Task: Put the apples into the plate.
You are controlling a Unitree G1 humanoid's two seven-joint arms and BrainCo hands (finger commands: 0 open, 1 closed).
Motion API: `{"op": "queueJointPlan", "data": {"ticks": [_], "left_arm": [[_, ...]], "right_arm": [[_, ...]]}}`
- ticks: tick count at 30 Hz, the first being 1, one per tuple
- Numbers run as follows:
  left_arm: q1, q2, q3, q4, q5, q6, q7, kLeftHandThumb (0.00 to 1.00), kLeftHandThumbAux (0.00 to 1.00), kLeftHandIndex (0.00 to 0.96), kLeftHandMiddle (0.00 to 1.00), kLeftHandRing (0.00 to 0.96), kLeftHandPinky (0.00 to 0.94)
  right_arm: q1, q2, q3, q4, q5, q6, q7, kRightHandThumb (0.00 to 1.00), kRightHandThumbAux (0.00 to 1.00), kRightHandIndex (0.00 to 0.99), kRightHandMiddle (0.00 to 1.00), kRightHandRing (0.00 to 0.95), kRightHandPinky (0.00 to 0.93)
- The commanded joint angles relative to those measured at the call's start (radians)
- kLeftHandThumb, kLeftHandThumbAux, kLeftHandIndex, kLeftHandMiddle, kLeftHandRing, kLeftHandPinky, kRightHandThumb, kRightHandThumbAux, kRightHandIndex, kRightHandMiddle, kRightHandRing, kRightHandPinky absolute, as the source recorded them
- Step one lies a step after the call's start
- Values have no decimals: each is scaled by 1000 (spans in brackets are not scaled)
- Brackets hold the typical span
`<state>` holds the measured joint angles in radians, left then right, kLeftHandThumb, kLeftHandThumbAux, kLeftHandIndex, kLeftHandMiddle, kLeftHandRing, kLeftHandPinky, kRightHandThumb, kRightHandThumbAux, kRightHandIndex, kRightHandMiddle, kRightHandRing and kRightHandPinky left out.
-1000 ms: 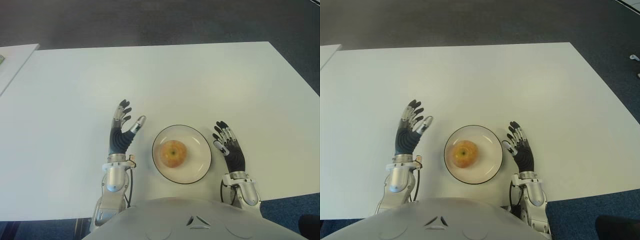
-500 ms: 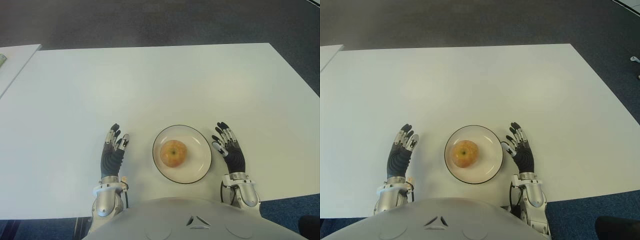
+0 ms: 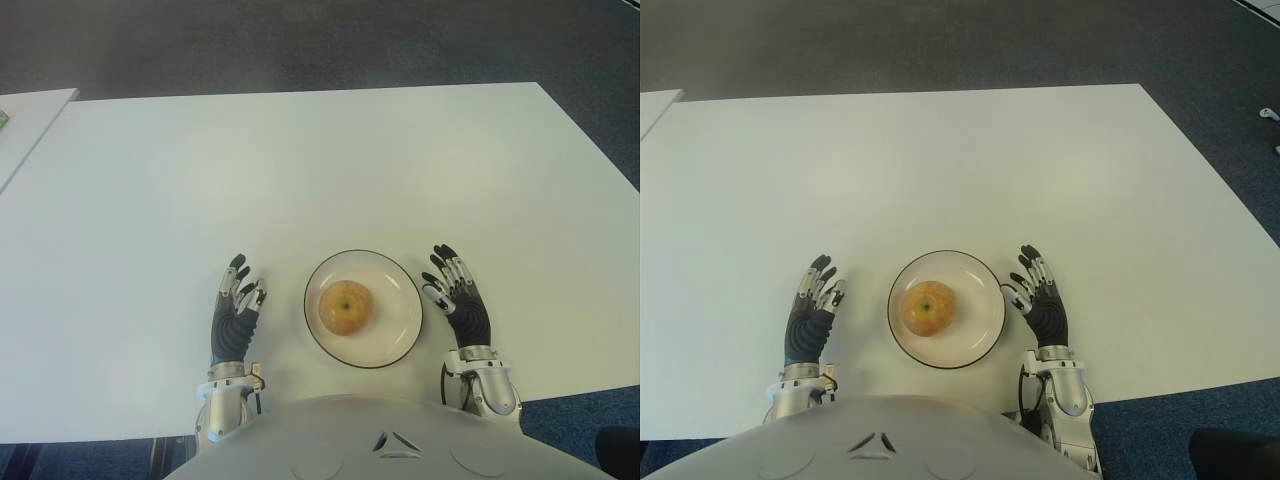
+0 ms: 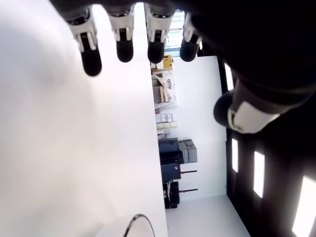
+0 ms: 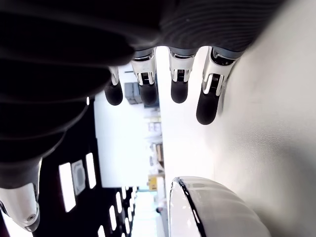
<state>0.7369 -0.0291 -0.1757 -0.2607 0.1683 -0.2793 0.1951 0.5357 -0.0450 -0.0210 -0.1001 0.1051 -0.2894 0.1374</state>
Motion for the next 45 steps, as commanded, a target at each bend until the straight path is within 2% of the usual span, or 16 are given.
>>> {"op": "queueJointPlan", "data": {"ticks": [1,11,17,23,27,32,45], "left_arm": [[-25,14,-9,85,2,-72,-19,99,471,65,92,124,195],[-105,32,8,298,-18,-230,-37,53,460,88,121,137,194],[-201,41,29,510,-50,-364,-55,26,457,129,147,146,187],[-234,37,33,570,-56,-432,-64,15,460,169,168,160,196],[-251,33,38,596,-51,-451,-63,13,449,189,172,162,200],[-259,21,51,601,-83,-418,-76,24,469,213,187,174,226],[-219,-3,69,572,-65,-433,-58,28,425,154,170,171,225]], "right_arm": [[5,13,-1,23,1,43,-16,101,606,27,12,0,14],[3,7,-5,-3,-17,81,-39,112,622,37,29,4,20],[7,10,-6,-1,-5,71,-33,124,621,45,45,11,23],[-1,12,-9,7,4,68,-31,133,616,54,54,14,30],[-3,15,-8,11,4,64,-32,139,610,59,58,18,37],[-5,17,-8,11,6,64,-32,143,603,64,57,19,43],[-1,20,-5,10,-1,60,-34,142,610,54,51,15,26]]}}
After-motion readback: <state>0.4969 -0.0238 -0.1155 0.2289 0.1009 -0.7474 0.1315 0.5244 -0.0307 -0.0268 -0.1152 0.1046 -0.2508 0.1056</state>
